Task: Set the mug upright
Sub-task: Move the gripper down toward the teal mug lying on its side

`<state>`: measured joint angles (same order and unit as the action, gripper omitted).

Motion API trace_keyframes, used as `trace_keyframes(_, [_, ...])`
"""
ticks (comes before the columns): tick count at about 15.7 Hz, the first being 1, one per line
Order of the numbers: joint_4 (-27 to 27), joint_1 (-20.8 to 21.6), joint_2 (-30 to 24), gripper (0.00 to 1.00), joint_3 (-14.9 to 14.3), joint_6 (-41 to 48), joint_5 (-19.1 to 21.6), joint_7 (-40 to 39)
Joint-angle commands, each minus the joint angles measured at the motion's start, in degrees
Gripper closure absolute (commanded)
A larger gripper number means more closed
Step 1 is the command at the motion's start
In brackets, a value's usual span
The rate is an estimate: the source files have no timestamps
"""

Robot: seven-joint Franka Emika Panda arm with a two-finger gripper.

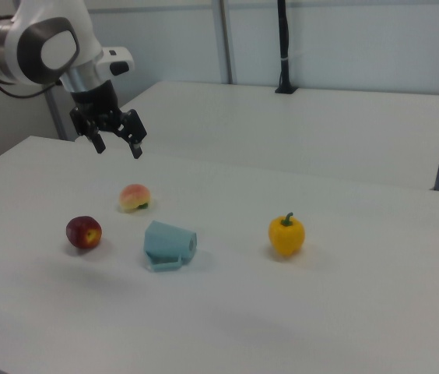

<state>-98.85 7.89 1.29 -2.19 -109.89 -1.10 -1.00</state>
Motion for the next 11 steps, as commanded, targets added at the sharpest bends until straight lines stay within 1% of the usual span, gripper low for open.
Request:
trace_keyframes(1, [-1.96, 3.53, 2.83, 0.0, 0.08, -3.13, -7.65, -0.06])
trace_keyframes(2, [-2.4, 4.06, 3.62, 0.0, 0.08, -3.74, -8.99, 0.21])
trace_keyframes(5, [-4.76, 4.59, 4.86, 0.0, 0.08, -7.08, -10.49, 1.18])
trace_keyframes(7, [-6.35, 5.29, 6.08, 0.0, 0.17, -9.98, -14.26, 3.27])
trace_keyframes(9, [-7.49, 6.25, 7.67, 0.0, 0.17, -11.3, -18.39, 8.79])
trace_keyframes(10, [-8.19, 7.13, 9.07, 0.0, 0.26, -12.09, -20.93, 12.04])
trace_keyframes(11, [-8.64, 7.57, 10.3, 0.0, 0.61, -12.62, -24.35, 15.3])
